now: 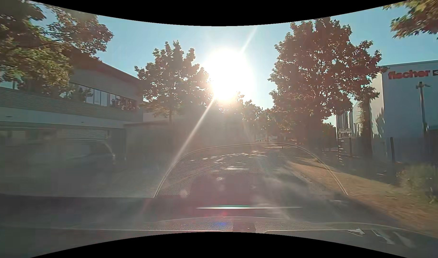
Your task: Follow the waypoints while adhering to traffic rules and regulations
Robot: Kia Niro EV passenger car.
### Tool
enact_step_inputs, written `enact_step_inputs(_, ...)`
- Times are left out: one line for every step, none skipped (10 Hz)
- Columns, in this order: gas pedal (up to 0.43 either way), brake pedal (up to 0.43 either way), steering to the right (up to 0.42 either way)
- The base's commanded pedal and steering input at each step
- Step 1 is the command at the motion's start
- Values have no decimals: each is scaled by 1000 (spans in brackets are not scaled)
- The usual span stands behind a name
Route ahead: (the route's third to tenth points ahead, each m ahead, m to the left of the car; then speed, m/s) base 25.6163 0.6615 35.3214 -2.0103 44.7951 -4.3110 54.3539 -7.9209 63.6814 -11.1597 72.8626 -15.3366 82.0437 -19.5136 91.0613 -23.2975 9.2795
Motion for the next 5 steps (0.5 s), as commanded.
enact_step_inputs(189,0,64)
enact_step_inputs(177,0,60)
enact_step_inputs(177,0,56)
enact_step_inputs(177,0,55)
enact_step_inputs(177,0,52)
